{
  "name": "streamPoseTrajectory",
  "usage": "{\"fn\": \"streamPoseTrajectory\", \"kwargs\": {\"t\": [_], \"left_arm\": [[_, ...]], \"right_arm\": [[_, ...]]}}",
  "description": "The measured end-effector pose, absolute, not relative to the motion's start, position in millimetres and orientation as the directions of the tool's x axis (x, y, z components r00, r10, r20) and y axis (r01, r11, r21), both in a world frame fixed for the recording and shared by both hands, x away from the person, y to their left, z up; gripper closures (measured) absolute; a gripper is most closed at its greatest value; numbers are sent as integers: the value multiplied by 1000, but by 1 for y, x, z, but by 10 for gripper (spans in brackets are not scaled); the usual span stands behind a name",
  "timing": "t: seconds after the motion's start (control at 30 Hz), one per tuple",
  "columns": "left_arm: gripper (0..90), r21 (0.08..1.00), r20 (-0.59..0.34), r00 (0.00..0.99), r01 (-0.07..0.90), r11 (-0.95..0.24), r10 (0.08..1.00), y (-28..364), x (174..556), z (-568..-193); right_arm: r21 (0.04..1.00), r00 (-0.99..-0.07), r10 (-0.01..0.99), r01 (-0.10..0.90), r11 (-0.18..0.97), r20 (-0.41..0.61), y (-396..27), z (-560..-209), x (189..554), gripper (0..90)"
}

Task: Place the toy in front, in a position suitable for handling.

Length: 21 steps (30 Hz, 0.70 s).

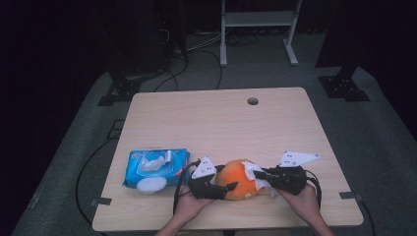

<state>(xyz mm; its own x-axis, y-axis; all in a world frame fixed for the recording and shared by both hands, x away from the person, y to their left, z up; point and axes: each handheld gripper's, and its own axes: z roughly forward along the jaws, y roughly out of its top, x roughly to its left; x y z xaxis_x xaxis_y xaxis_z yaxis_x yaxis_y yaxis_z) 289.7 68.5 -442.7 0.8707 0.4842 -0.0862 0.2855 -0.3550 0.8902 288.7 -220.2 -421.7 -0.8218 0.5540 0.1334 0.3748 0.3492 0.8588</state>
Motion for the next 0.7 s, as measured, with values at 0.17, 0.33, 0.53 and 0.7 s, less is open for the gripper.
{"fn": "streamPoseTrajectory", "kwargs": {"t": [0.17, 0.33, 0.53, 0.7], "left_arm": [[269, 893, -54, 877, 256, -371, 477, 64, 287, -442], [270, 893, -6, 882, 216, -394, 470, 59, 282, -441], [269, 894, 10, 884, 201, -400, 467, 57, 278, -441], [268, 893, 30, 887, 183, -410, 461, 55, 277, -441]], "right_arm": [[870, -803, 580, 377, 319, 136, -227, -416, 287, 835], [891, -850, 519, 299, 342, 87, -204, -404, 279, 834], [864, -805, 580, 372, 338, 120, -216, -417, 291, 838], [876, -782, 615, 363, 318, 101, -222, -412, 289, 837]]}}
